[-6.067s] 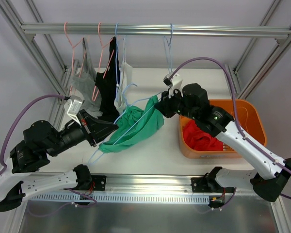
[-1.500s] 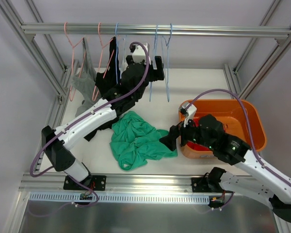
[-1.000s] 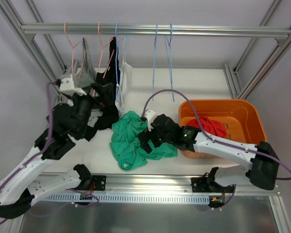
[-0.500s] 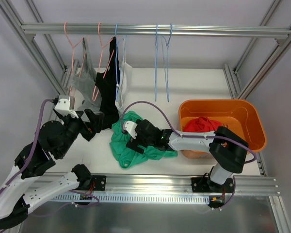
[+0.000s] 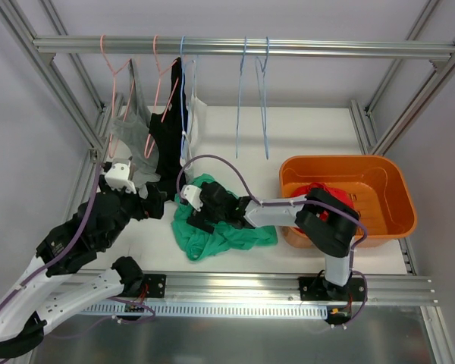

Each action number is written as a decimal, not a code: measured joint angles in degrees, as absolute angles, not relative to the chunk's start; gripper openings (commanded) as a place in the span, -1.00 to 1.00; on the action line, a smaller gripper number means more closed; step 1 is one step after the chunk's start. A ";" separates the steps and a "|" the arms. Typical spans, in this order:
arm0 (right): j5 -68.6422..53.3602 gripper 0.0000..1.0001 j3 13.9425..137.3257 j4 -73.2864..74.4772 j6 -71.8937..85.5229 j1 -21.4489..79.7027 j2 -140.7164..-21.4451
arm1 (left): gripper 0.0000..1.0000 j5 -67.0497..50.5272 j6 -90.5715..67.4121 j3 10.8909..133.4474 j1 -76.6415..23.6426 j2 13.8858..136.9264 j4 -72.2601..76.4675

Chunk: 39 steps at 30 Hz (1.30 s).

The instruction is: Remove the tank top from the hanger

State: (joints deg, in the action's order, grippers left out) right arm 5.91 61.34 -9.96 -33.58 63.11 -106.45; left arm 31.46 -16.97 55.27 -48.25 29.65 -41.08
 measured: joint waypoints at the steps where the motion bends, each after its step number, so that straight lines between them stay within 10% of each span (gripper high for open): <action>1: 4.97 0.99 62.24 -9.17 -32.93 62.76 -107.90 | 0.97 31.46 -16.97 55.24 -48.27 29.50 -41.06; 5: 0.99 0.79 64.36 -6.81 -29.26 61.47 -109.32 | 0.97 31.44 -16.95 55.18 -48.27 28.77 -41.06; 11: -7.20 -0.97 59.11 -10.44 -21.50 61.25 -107.42 | 0.97 30.63 -16.93 54.70 -48.25 27.97 -41.08; 28: -6.13 -0.99 44.14 -3.40 -5.87 64.23 -62.28 | 0.97 31.83 -16.91 53.49 -48.25 24.95 -41.10; 39: 4.38 -0.99 66.11 20.08 -8.21 64.23 -50.57 | 0.97 33.98 -16.93 53.41 -48.27 23.77 -41.10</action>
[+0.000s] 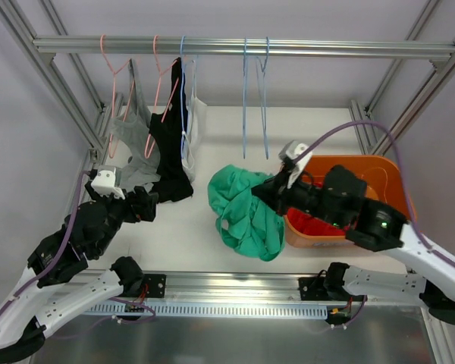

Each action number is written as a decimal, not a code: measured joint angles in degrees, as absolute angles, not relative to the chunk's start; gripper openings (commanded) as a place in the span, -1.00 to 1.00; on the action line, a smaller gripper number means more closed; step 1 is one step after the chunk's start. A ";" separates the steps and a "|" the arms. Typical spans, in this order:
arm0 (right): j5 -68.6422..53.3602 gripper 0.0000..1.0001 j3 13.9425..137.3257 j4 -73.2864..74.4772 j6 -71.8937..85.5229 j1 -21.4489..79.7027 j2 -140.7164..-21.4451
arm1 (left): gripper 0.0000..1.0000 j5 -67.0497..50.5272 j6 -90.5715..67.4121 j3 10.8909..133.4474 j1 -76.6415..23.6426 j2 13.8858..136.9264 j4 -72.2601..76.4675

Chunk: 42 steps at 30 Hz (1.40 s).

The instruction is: Remove the tank top from the hanger

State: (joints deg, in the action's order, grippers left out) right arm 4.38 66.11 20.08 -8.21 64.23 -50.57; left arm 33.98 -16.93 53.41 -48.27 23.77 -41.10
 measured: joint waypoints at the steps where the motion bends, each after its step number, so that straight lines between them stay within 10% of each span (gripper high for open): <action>1: 5.39 -0.99 69.47 21.96 -8.82 64.23 -50.13 | 0.97 34.17 -16.93 53.39 -48.27 23.44 -41.10; 17: 38.74 -0.99 97.78 41.36 -20.25 58.39 -51.09 | 0.97 36.10 -16.95 52.86 -48.27 21.23 -41.08; 26: 31.55 -0.99 78.56 42.28 -14.41 20.82 -51.79 | 0.97 36.03 -16.95 52.71 -48.25 21.10 -41.08; 35: 23.46 -0.99 53.74 39.33 -5.52 4.16 -47.44 | 0.97 36.45 -17.21 51.35 -48.27 18.57 -41.28; 42: 18.74 0.38 44.86 35.88 -0.75 0.56 -53.89 | 0.97 34.50 -18.94 60.27 -48.27 24.49 -42.63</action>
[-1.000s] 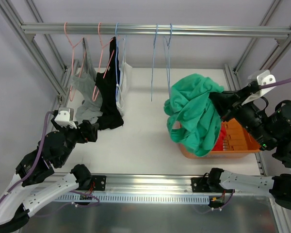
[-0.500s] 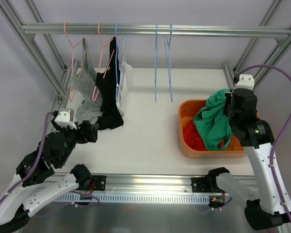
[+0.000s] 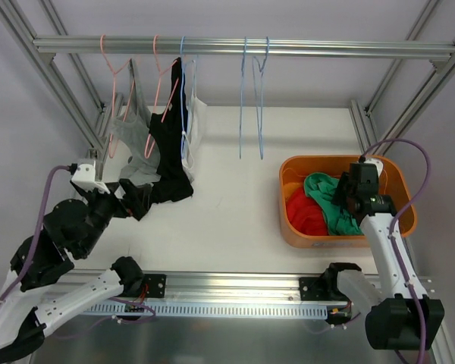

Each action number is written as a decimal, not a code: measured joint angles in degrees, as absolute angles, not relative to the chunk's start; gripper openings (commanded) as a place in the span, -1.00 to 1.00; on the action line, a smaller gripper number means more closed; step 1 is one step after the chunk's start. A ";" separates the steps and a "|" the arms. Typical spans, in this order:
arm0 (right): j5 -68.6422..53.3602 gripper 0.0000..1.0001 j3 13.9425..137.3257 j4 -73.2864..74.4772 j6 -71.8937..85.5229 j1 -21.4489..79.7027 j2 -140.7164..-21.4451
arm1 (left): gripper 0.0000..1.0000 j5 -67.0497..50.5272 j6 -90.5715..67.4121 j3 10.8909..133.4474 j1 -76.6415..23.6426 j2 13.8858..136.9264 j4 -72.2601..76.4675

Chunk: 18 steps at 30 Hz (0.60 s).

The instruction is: Remove the tank top from the hanger

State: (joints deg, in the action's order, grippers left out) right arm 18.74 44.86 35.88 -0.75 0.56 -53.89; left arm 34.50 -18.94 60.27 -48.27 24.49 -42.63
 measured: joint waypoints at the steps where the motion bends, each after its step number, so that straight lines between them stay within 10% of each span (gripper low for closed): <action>1: 18.65 0.84 45.08 35.90 -0.43 0.56 -53.39 | 0.97 33.93 -19.25 63.05 -48.27 26.28 -42.76; 10: 17.34 0.99 68.49 42.52 -2.00 0.51 -46.15 | 0.97 31.81 -19.90 85.47 -48.25 45.89 -42.28; 18: -8.62 0.99 69.12 42.50 -2.37 0.45 -37.69 | 0.92 31.38 -14.22 104.51 -45.98 69.32 -40.97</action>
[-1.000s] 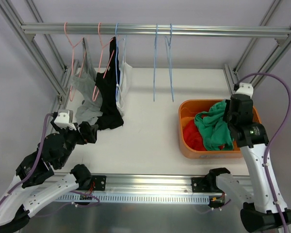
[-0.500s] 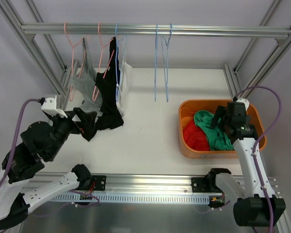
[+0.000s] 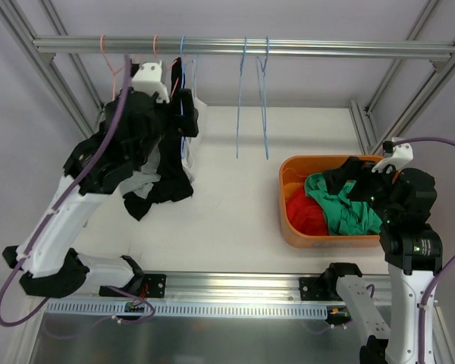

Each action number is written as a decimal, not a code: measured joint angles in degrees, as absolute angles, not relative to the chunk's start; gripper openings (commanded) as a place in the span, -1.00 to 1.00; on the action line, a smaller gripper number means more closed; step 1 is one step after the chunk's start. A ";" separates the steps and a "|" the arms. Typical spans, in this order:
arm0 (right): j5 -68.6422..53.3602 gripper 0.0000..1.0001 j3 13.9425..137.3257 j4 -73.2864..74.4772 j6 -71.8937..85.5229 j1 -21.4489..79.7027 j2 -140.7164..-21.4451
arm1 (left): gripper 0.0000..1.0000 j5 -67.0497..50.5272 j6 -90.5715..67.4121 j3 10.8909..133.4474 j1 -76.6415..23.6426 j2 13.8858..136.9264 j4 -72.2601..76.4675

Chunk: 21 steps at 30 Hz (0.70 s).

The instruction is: Remove the tank top from the hanger

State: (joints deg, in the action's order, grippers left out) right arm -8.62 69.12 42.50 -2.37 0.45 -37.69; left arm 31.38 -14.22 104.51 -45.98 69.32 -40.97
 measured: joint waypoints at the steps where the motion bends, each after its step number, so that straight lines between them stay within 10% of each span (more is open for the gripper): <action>1: -12.05 0.99 68.38 42.22 -2.15 0.45 -37.60 | 0.85 31.00 -13.65 105.84 -44.88 71.64 -40.95; 8: -25.93 0.92 64.29 40.45 -0.01 0.45 -33.65 | 0.57 27.92 -11.57 108.55 -36.21 82.06 -41.12; 21: -33.56 0.83 58.63 34.70 3.49 0.45 -30.68 | -0.61 19.44 -10.66 114.72 -27.99 94.04 -40.51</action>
State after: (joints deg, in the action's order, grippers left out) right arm -33.56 58.63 34.70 3.49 0.45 -30.68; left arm 19.44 -10.66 114.72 -27.99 94.04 -40.51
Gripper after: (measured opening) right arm 0.923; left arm 0.264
